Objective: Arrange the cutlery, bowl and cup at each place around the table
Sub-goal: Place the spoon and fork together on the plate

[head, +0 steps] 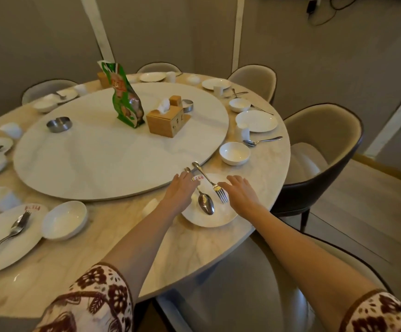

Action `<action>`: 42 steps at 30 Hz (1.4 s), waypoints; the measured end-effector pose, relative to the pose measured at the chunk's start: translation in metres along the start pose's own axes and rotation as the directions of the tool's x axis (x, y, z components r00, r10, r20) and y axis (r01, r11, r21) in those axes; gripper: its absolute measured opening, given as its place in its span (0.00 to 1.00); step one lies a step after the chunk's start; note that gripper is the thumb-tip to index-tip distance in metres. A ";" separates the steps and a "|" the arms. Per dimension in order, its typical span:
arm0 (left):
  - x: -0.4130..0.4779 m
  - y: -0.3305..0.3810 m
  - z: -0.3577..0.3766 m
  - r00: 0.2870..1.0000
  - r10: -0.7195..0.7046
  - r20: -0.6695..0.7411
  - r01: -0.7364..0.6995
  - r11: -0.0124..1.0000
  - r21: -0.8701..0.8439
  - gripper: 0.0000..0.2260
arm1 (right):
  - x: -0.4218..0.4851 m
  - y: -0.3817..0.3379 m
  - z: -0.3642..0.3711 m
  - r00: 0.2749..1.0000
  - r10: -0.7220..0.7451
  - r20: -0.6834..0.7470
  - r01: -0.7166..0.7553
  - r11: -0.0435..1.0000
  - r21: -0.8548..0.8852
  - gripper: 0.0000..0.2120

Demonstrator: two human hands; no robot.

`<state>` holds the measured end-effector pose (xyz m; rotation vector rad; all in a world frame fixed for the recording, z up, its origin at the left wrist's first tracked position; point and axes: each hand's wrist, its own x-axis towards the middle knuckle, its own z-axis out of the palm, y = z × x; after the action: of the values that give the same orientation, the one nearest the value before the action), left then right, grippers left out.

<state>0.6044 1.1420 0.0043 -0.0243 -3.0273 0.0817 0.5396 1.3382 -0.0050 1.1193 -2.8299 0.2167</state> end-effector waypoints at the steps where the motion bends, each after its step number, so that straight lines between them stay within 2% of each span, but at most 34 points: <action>1: 0.004 -0.001 0.002 1.000 0.007 -0.005 -0.007 1.000 0.005 0.24 | 0.004 0.003 0.002 1.000 0.002 -0.003 -0.002 1.000 0.007 0.25; 5: 0.012 0.000 0.011 1.000 0.008 0.013 -0.008 1.000 0.025 0.21 | 0.013 0.013 0.006 1.000 0.003 0.004 -0.003 1.000 0.029 0.25; 8: 0.020 -0.002 0.018 1.000 -0.019 -0.024 0.019 1.000 0.009 0.19 | 0.025 0.023 0.007 0.999 -0.048 -0.005 0.048 0.999 0.023 0.26; 13: 0.027 0.000 0.027 0.999 -0.022 -0.030 0.023 1.000 0.020 0.13 | 0.052 0.034 0.009 0.981 -0.191 0.015 0.191 0.982 0.010 0.26; 19: 0.035 0.009 0.028 0.999 -0.030 -0.020 0.031 0.998 0.052 0.09 | 0.083 0.043 0.020 0.918 -0.393 0.053 0.394 0.919 -0.011 0.26; 23: 0.034 0.007 0.030 0.994 -0.030 -0.104 0.029 1.000 -0.011 0.14 | 0.098 0.053 0.027 0.890 -0.444 0.101 0.444 0.896 0.021 0.27; 27: 0.029 0.013 0.018 0.964 -0.089 -0.252 0.061 0.991 -0.118 0.08 | 0.114 0.053 0.031 0.856 -0.505 0.112 0.501 0.863 0.064 0.28; 31: 0.025 0.013 0.000 0.883 -0.264 -0.387 0.144 0.939 -0.312 0.05 | 0.123 0.047 0.032 0.818 -0.563 0.116 0.558 0.826 0.076 0.25; 33: 0.024 0.016 -0.011 0.821 -0.405 -0.402 0.199 0.864 -0.463 0.05 | 0.126 0.046 0.034 0.806 -0.579 0.127 0.572 0.816 0.086 0.20; 34: 0.024 0.018 -0.016 0.769 -0.511 -0.384 0.241 0.789 -0.565 0.06 | 0.127 0.045 0.035 0.804 -0.582 0.124 0.574 0.813 0.098 0.17; 36: 0.026 0.022 -0.024 0.647 -0.717 -0.259 0.306 0.555 -0.774 0.08 | 0.128 0.044 0.037 0.804 -0.585 0.105 0.575 0.810 0.111 0.14; 37: 0.028 0.023 -0.027 0.608 -0.775 -0.175 0.301 0.429 -0.852 0.09 | 0.128 0.043 0.038 0.804 -0.587 0.096 0.578 0.809 0.108 0.14; 39: 0.029 0.022 -0.031 0.591 -0.807 -0.011 0.253 0.198 -0.947 0.08 | 0.129 0.043 0.038 0.799 -0.596 0.084 0.588 0.802 0.101 0.14; 42: 0.024 0.025 -0.038 0.599 -0.767 0.229 0.256 -0.087 -0.963 0.08 | 0.129 0.044 0.038 0.793 -0.605 0.069 0.600 0.796 0.082 0.14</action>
<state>0.5851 1.1693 0.0430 0.9569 -1.7738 -1.7074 0.4142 1.2769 -0.0297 2.0136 -2.3703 0.1931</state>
